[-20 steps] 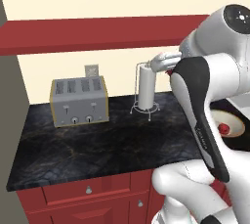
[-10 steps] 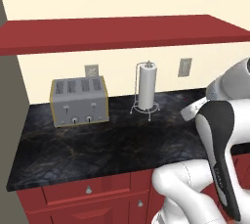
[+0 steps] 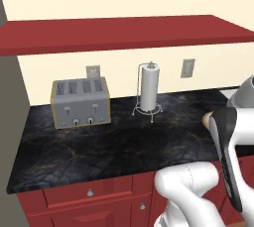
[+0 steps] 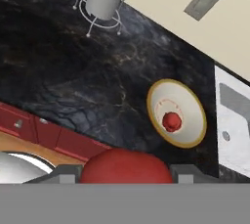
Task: Pick the bell peppers from the cabinet and place them in one bowl. Pick the onion from the sink and place it in the other bowl.
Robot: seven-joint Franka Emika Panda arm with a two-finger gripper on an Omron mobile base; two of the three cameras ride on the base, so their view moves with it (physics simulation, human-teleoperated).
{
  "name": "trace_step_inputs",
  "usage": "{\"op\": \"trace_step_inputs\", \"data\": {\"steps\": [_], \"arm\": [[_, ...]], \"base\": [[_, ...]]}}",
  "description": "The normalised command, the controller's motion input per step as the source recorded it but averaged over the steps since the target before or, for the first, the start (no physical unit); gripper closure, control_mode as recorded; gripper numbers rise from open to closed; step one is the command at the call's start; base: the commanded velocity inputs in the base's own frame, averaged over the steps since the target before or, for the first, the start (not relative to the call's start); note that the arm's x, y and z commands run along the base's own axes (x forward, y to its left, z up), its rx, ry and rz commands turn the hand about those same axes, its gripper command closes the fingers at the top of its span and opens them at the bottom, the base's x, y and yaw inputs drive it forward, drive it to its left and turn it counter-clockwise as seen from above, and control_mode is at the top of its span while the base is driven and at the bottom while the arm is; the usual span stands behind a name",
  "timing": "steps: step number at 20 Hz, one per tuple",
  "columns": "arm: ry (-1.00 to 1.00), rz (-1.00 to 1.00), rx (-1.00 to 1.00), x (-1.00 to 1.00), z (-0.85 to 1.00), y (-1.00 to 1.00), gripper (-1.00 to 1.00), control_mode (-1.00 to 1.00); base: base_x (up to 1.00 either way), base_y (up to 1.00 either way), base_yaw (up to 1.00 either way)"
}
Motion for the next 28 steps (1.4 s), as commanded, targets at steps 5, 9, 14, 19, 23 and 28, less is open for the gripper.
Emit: {"op": "trace_step_inputs", "data": {"steps": [5, 9, 14, 19, 23, 28], "arm": [[0.11, 0.0, -0.06, 0.6, -0.55, -1.0, 1.0, -1.0], [0.06, 0.02, -0.01, 0.72, -0.53, -0.85, 1.0, -1.0], [0.01, 0.11, 0.0, 0.92, -0.42, -0.46, 1.0, -1.0], [0.01, 0.14, 0.0, 0.99, -0.41, -0.24, 1.0, -1.0], [0.09, 0.12, -0.05, 0.78, -0.65, -0.37, 1.0, -1.0], [0.01, 0.03, -0.01, 0.22, -0.2, -0.22, 1.0, -1.0]], "base": [[0.0, 0.0, 0.0], [0.0, 0.0, 0.0], [0.0, 0.0, 0.0], [0.0, 0.0, 0.0], [0.0, 0.0, 0.0], [0.0, 0.0, 0.0]]}}
